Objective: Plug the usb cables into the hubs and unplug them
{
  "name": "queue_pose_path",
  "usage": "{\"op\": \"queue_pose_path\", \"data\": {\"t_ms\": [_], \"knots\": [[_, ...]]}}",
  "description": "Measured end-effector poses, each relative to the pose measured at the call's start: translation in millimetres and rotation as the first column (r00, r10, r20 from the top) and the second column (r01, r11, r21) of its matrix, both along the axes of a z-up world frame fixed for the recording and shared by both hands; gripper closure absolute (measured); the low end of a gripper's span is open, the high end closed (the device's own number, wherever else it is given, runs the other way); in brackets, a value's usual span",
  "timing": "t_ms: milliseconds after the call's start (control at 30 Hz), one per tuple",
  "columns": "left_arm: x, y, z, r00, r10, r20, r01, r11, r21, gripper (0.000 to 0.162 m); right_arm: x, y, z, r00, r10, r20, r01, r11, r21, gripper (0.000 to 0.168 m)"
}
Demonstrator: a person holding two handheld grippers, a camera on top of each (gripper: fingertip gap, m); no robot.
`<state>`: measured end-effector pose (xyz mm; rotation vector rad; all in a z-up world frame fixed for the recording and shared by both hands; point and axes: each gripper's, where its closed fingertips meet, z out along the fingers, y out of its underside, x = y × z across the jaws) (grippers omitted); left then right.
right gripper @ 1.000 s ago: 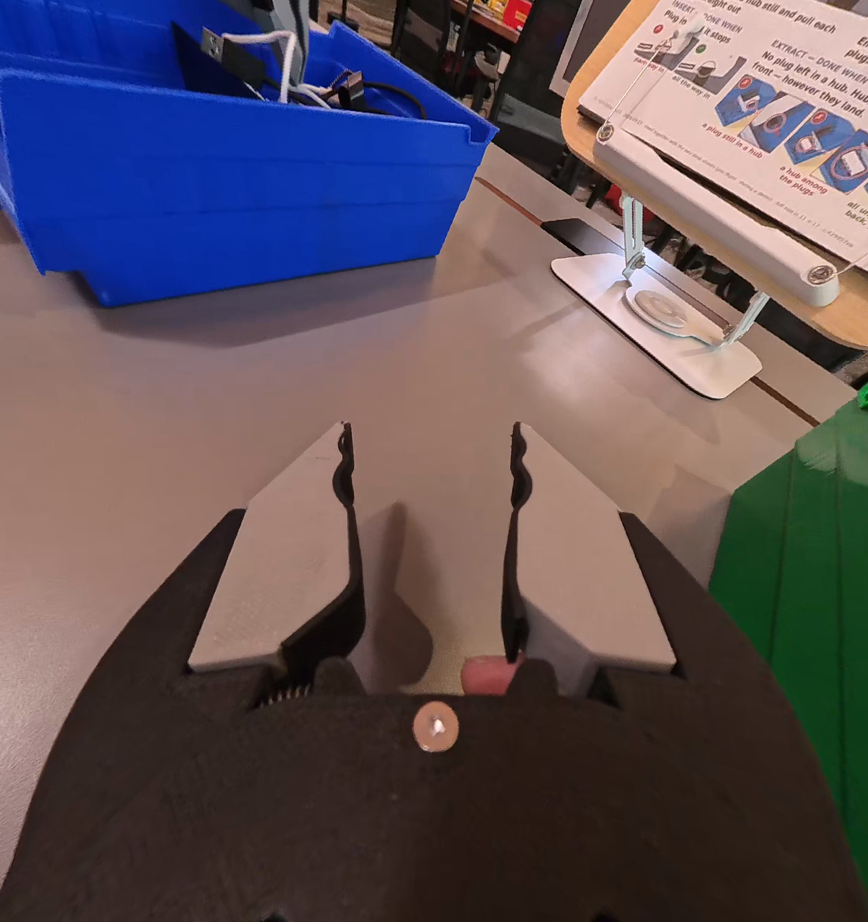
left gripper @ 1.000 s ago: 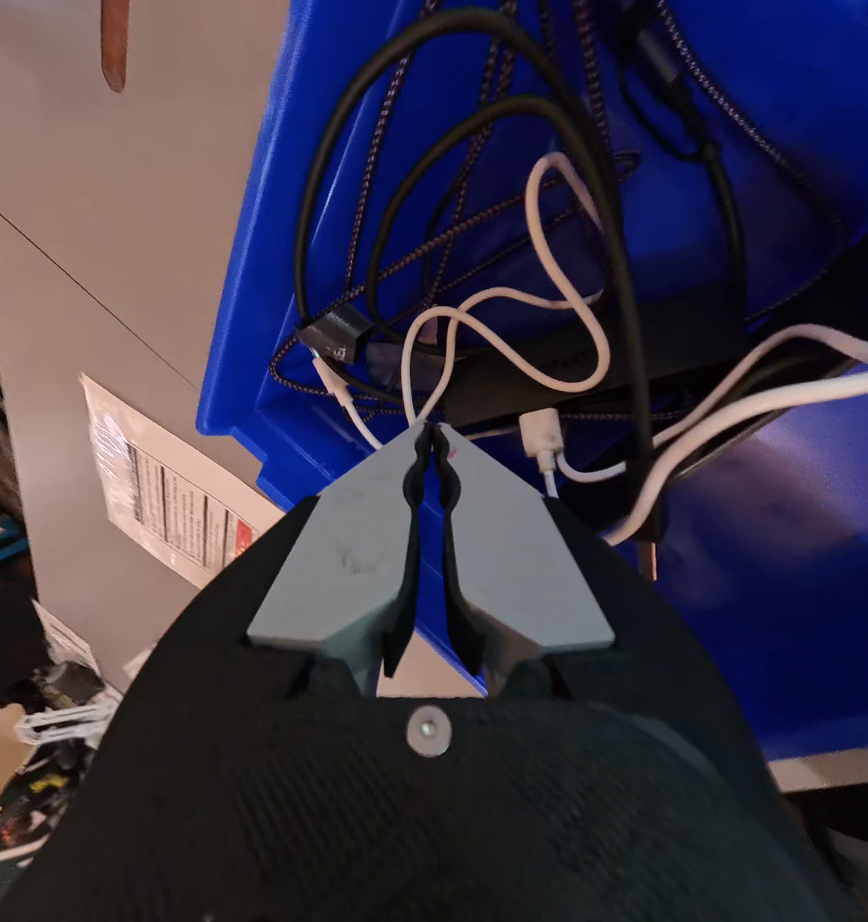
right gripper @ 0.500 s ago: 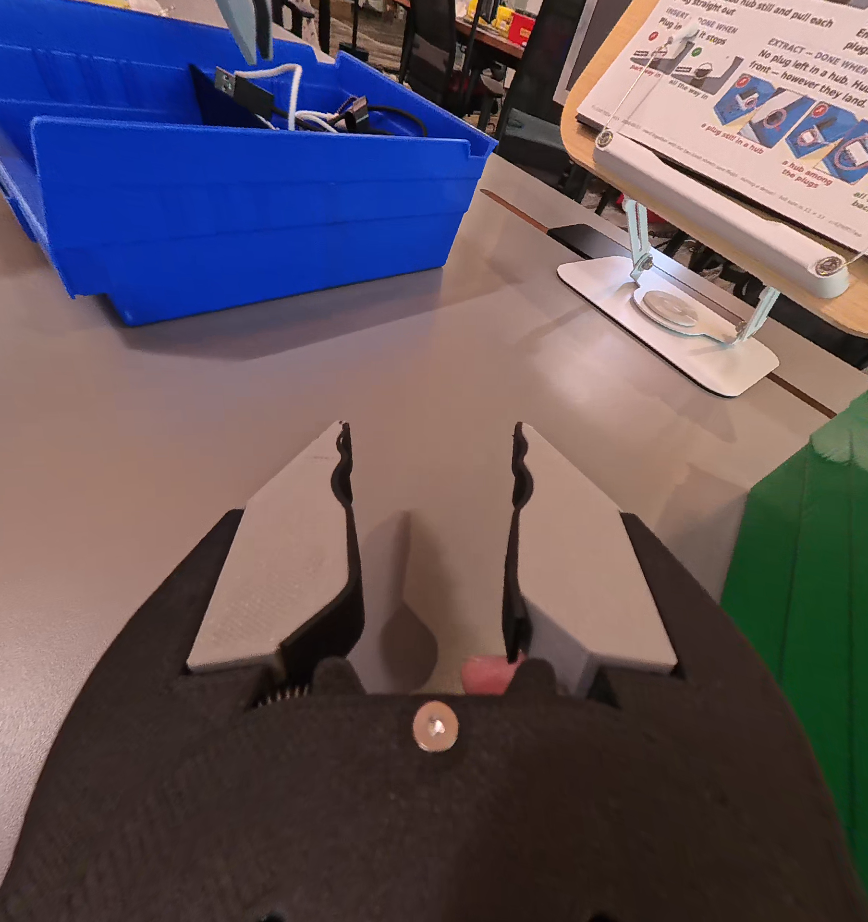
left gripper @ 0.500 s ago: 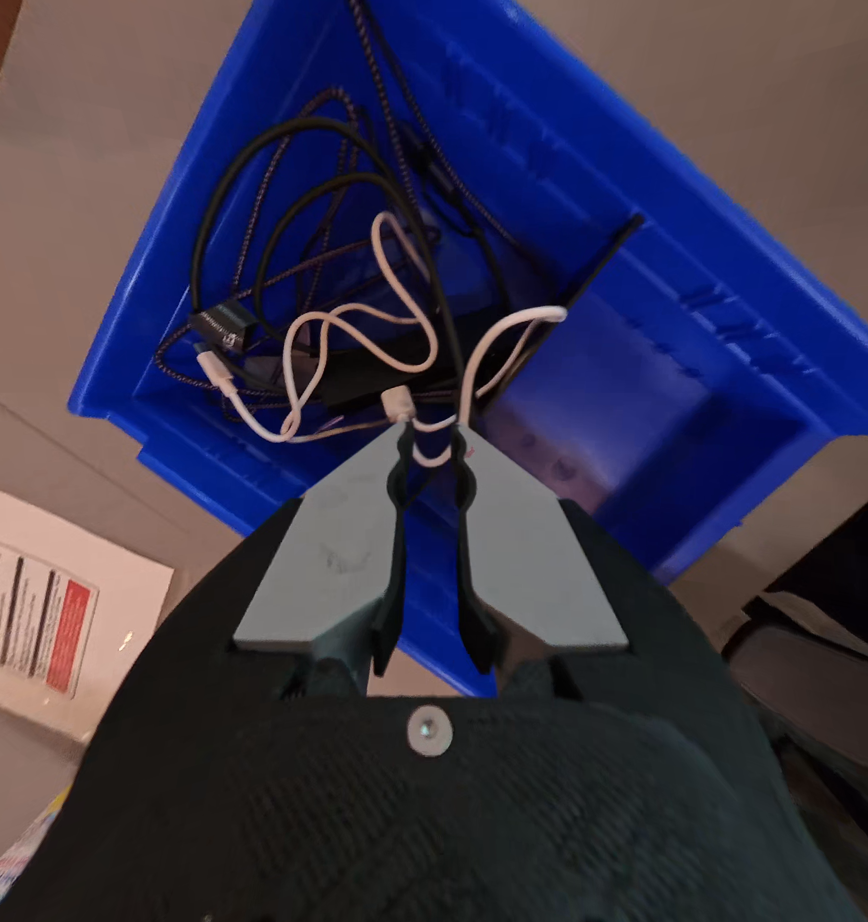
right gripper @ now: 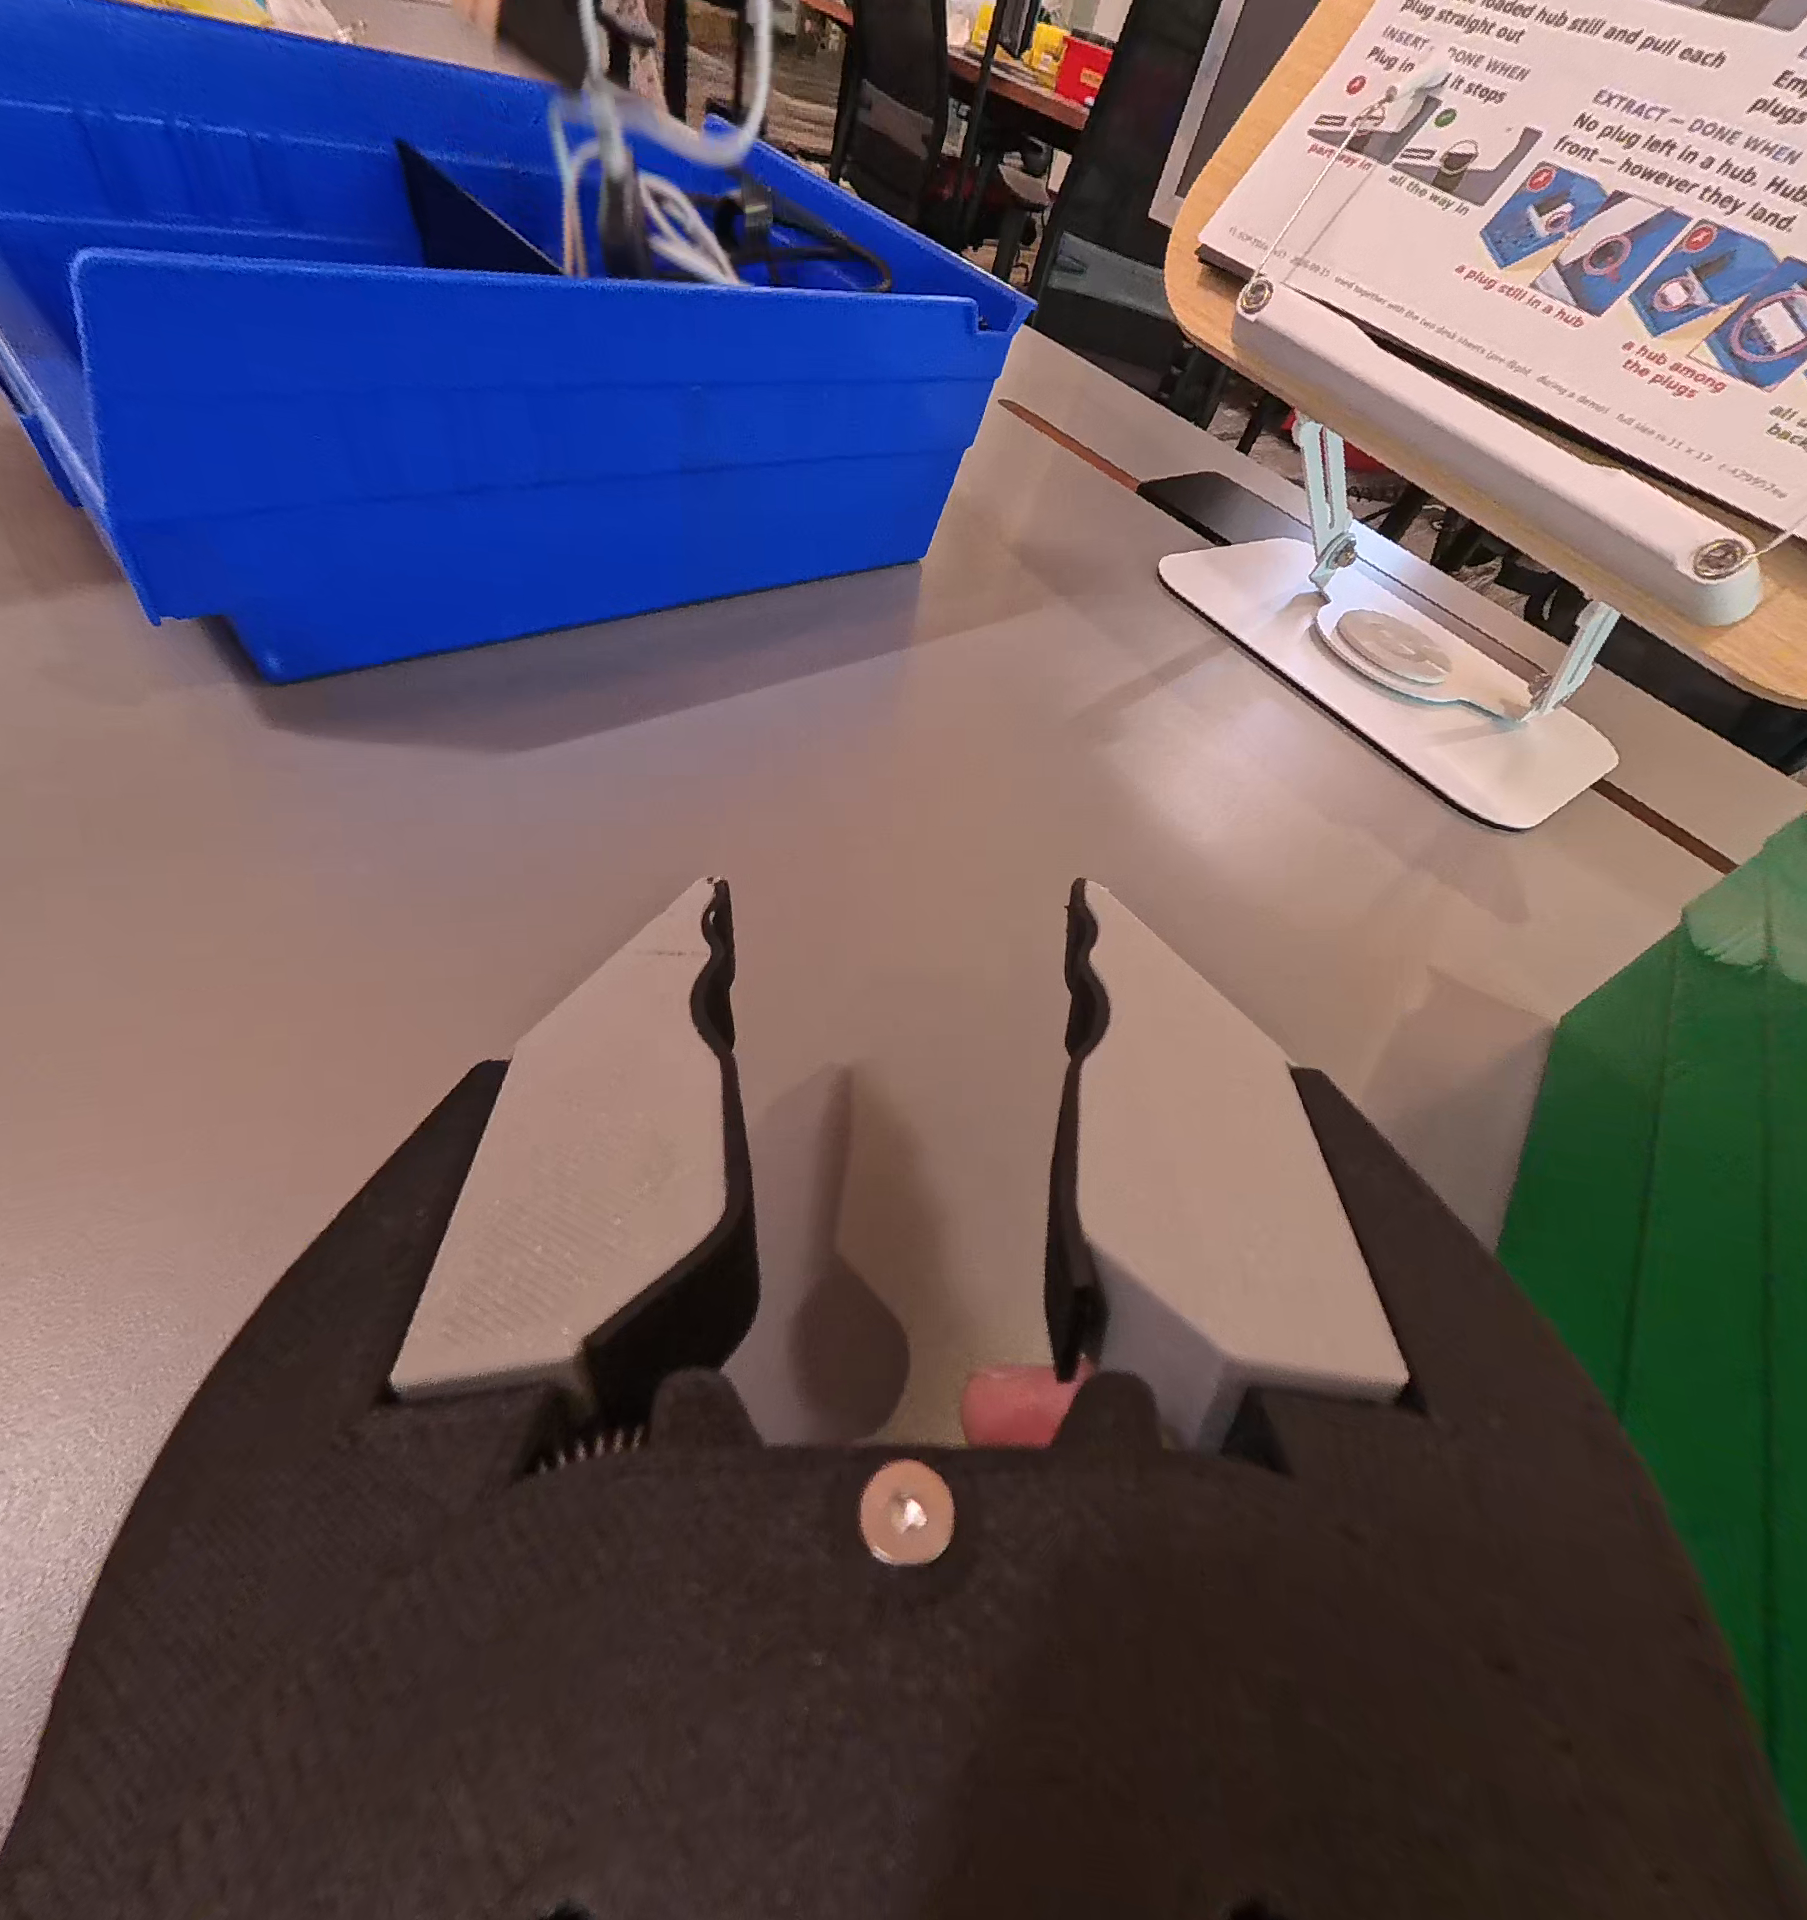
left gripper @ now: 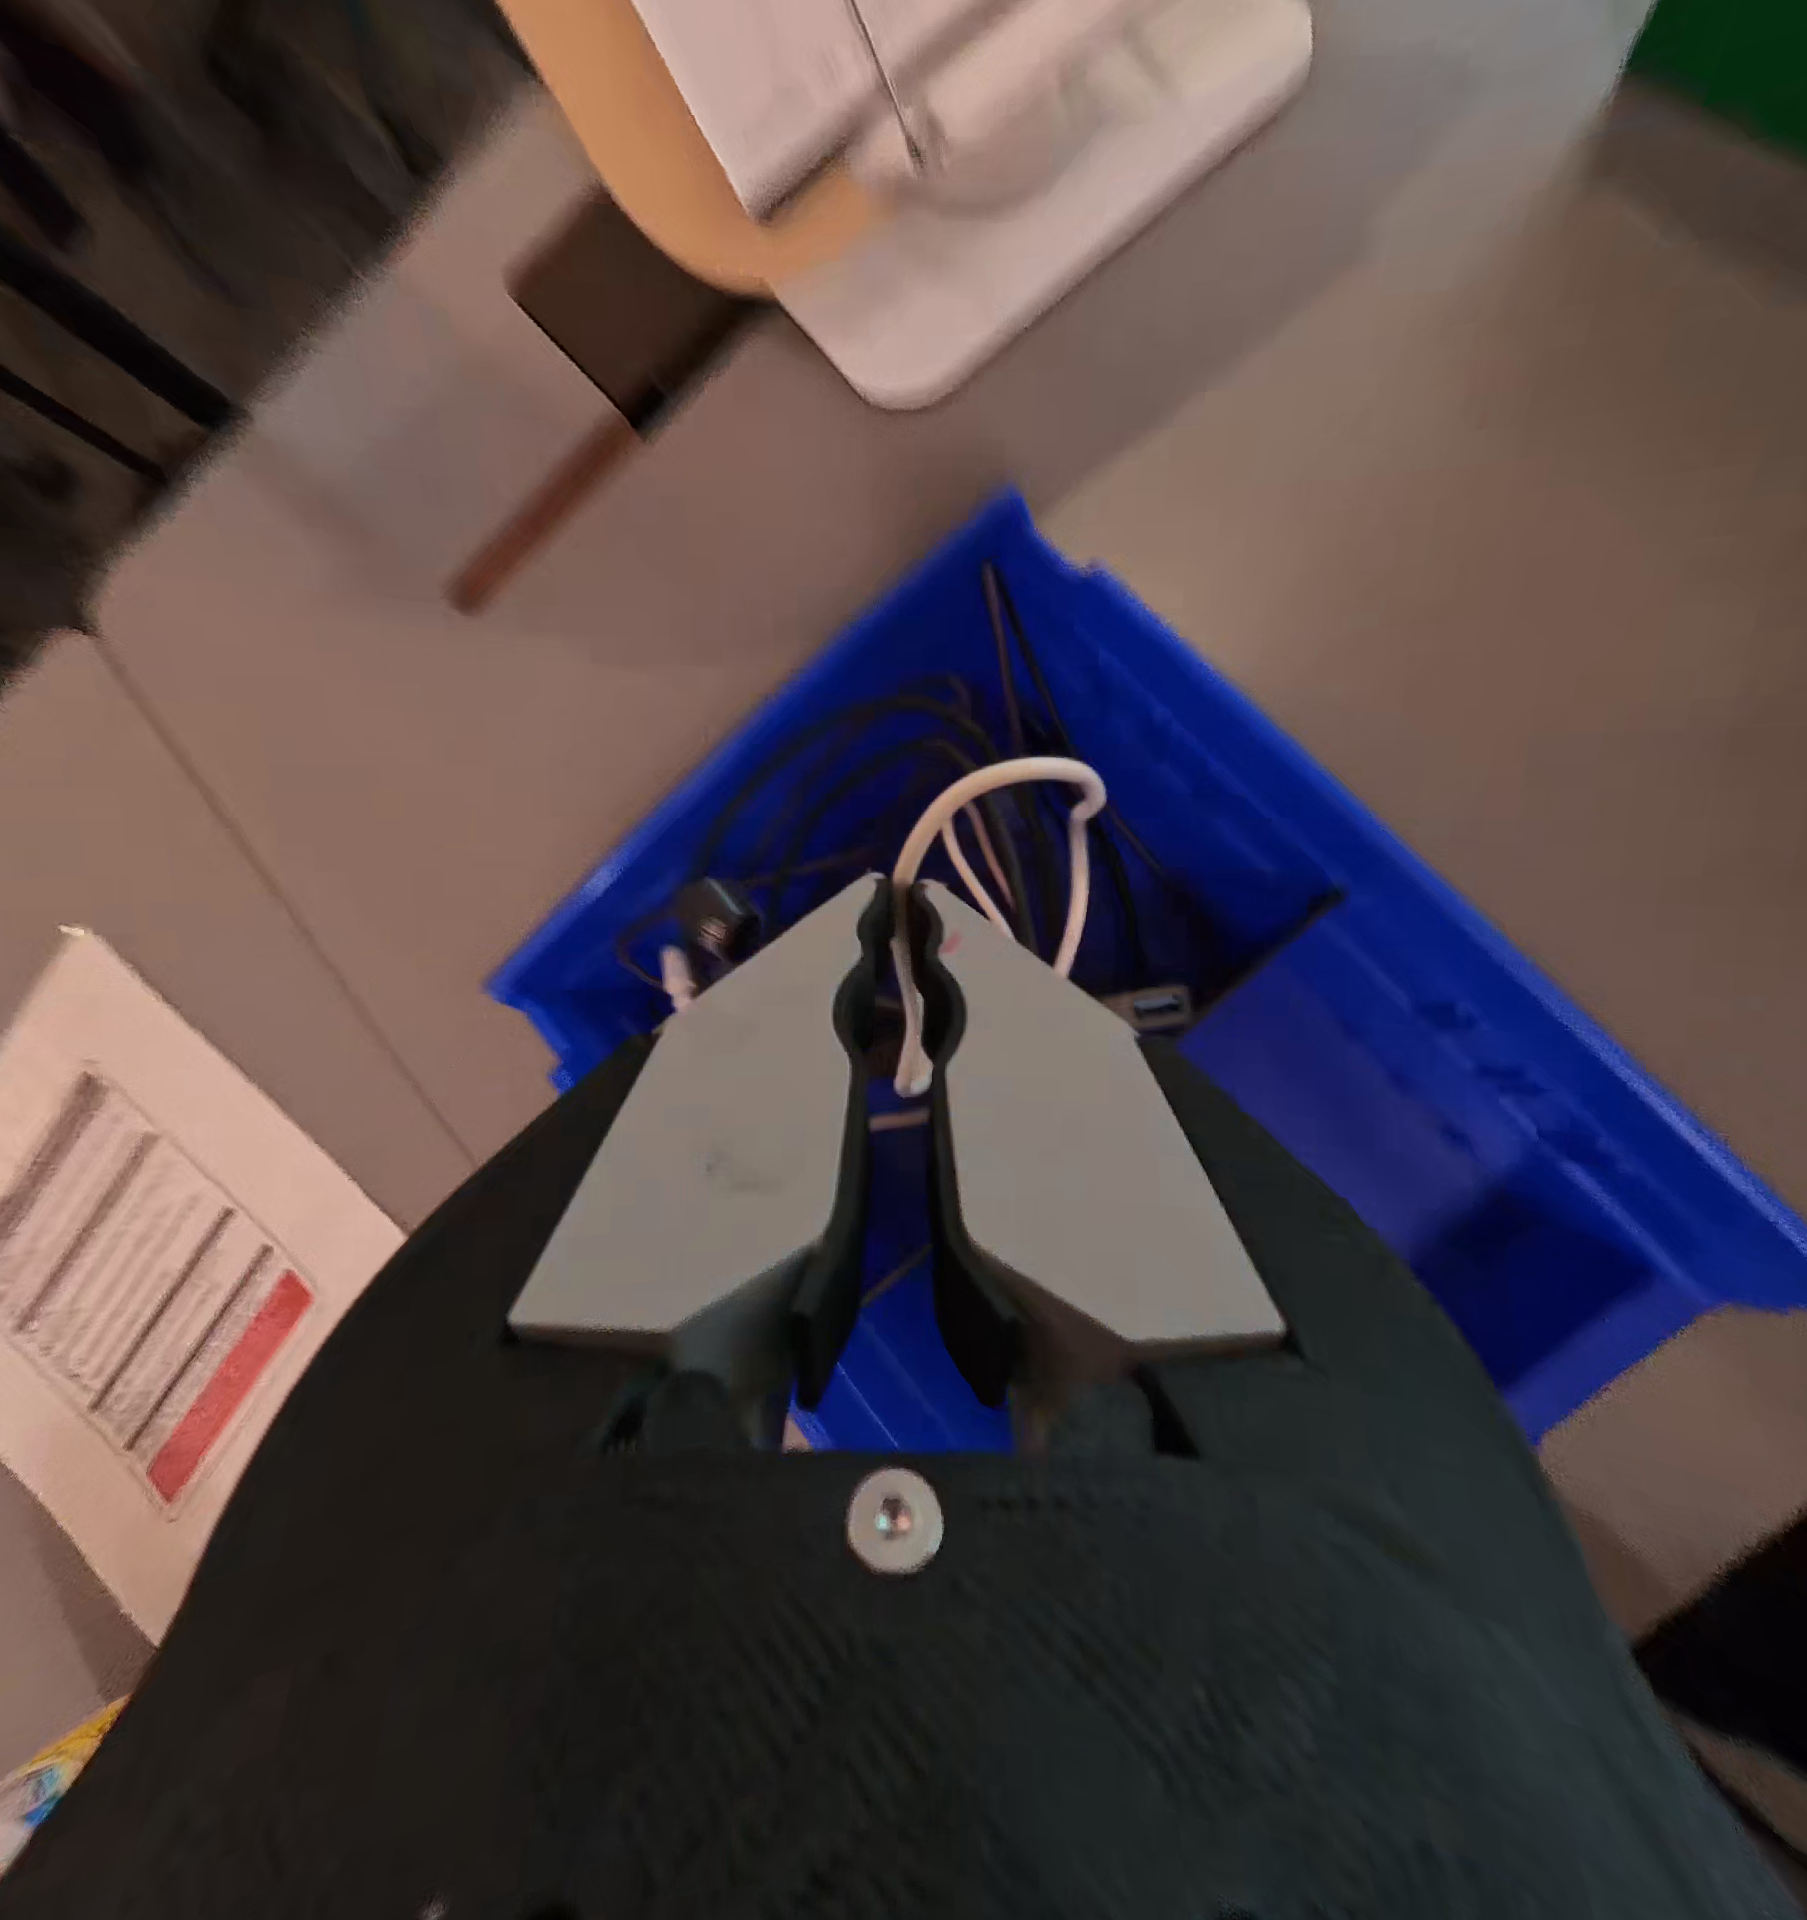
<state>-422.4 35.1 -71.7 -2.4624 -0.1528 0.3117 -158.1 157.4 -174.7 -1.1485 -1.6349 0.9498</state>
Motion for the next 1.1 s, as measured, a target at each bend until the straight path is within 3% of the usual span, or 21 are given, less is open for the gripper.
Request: {"op": "queue_pose_path", "data": {"t_ms": [100,200,300,400,767,1100], "knots": [[-13.1,2.1,67.9,0.982,0.111,-0.153,-0.075,0.972,0.223,0.162,-0.2,-0.7,-0.8,1.0,0.001,0.003,-0.001,1.0,0.012,0.106],[-17.1,-7.7,140.3,0.928,0.254,-0.274,-0.114,0.891,0.44,0.162,-0.6,-0.3,-1.5,1.0,-0.002,0.005,0.002,1.0,0.016,0.106],[-4.4,-15.8,190.2,0.896,0.306,-0.322,-0.083,0.827,0.556,0.162,-0.9,0.8,-1.3,1.0,-0.008,0.005,0.008,1.0,0.009,0.106],[6.1,-15.9,198.3,0.887,0.302,-0.35,-0.074,0.839,0.539,0.162,-0.9,1.8,-1.1,1.0,-0.012,0.004,0.012,1.0,0.008,0.106],[31.9,-15.7,181.3,0.842,0.307,-0.444,-0.037,0.854,0.519,0.162,-1.9,3.5,0.9,1.0,-0.023,-0.012,0.023,1.0,0.012,0.104],[80.1,-3.9,211.6,0.847,0.26,-0.464,0.102,0.777,0.622,0.162,-4.3,2.5,6.3,0.999,-0.013,-0.043,0.013,1.0,0.001,0.104]]}}
